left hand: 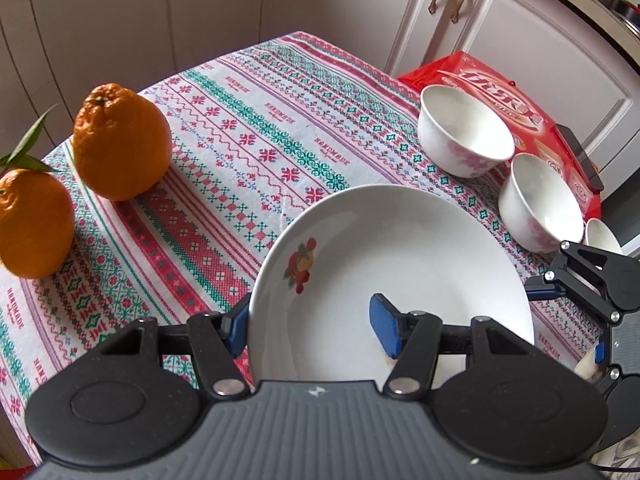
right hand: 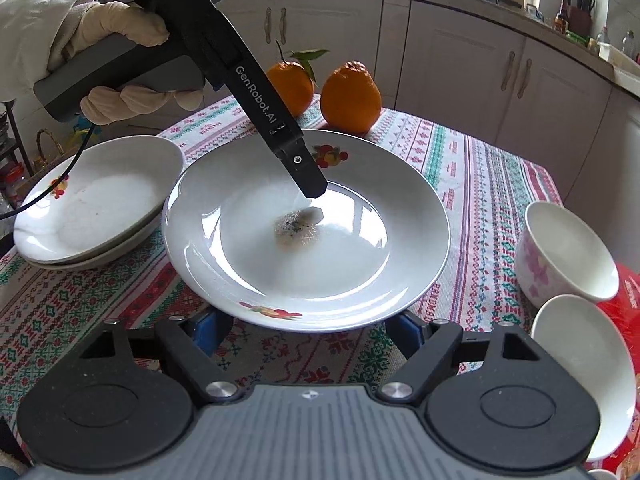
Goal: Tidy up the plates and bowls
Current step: 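Lift the stained plate and carry it toward the plate stack with both grippers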
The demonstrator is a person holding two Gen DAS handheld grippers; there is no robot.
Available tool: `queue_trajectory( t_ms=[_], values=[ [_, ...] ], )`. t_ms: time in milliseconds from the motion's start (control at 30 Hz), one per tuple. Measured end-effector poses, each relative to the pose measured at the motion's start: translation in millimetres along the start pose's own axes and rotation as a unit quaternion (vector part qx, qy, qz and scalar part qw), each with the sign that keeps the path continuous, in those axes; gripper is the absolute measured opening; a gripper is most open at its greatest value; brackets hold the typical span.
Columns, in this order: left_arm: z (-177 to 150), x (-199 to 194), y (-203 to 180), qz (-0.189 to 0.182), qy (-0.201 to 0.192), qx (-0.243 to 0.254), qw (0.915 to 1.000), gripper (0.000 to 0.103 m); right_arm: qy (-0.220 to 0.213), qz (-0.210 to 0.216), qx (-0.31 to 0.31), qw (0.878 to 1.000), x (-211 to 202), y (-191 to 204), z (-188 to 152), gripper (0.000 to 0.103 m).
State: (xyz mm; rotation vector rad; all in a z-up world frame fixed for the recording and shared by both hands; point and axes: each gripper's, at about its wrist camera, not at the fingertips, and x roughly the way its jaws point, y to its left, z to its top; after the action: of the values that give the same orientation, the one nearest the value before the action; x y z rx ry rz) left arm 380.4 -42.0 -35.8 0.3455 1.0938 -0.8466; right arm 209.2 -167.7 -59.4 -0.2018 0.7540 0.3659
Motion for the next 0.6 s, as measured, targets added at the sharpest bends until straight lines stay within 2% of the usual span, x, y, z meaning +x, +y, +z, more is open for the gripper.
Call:
queue_trajectory(
  t_ms=[600],
  values=[
    [-27.4, -38.9, -9.3, 0.027, -0.029, -0.022, 0.999, 0.059, -0.027, 0.011, -0.036, 0.999, -31.9, 20.8, 6.6, 0.086]
  ],
)
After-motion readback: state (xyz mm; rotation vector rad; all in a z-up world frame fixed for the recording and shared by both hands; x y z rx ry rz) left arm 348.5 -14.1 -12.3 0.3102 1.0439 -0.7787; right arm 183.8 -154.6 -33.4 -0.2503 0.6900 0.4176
